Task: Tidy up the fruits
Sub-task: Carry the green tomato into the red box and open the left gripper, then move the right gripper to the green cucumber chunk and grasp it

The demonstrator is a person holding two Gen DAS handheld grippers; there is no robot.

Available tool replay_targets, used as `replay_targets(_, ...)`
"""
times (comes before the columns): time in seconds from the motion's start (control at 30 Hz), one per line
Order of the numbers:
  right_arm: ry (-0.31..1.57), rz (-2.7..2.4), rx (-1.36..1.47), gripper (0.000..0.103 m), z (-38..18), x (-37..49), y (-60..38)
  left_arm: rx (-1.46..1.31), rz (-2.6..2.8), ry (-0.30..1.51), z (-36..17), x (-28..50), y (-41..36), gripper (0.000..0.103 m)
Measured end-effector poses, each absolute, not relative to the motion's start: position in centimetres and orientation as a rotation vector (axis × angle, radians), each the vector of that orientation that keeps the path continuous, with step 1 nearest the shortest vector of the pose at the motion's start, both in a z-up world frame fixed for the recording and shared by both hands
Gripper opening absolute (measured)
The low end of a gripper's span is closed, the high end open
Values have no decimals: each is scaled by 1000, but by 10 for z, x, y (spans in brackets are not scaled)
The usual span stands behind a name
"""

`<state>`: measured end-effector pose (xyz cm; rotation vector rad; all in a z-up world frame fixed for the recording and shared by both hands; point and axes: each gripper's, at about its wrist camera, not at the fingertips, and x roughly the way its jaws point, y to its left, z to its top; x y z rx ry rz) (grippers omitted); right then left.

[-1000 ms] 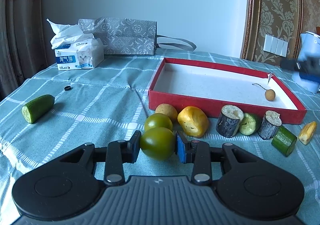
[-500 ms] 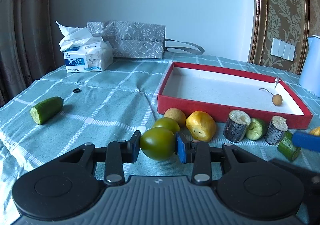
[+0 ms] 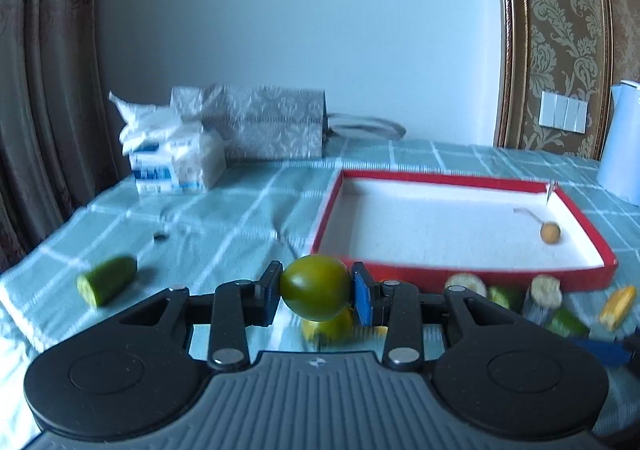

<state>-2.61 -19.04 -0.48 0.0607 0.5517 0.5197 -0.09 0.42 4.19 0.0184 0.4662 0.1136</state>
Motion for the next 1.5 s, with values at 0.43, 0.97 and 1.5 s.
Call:
replay_targets(0.43,603,532,37,92,-9,-21,-183,101,84,419,78,68,-35,37)
replay_targets(0.97,639,547,50,94,-11,-16,-183,107,56,491,40,131,-55,59)
replay_targets(1.5,607,552,63,94,-8,-29,-189,80,98,451,59,65,-20,65)
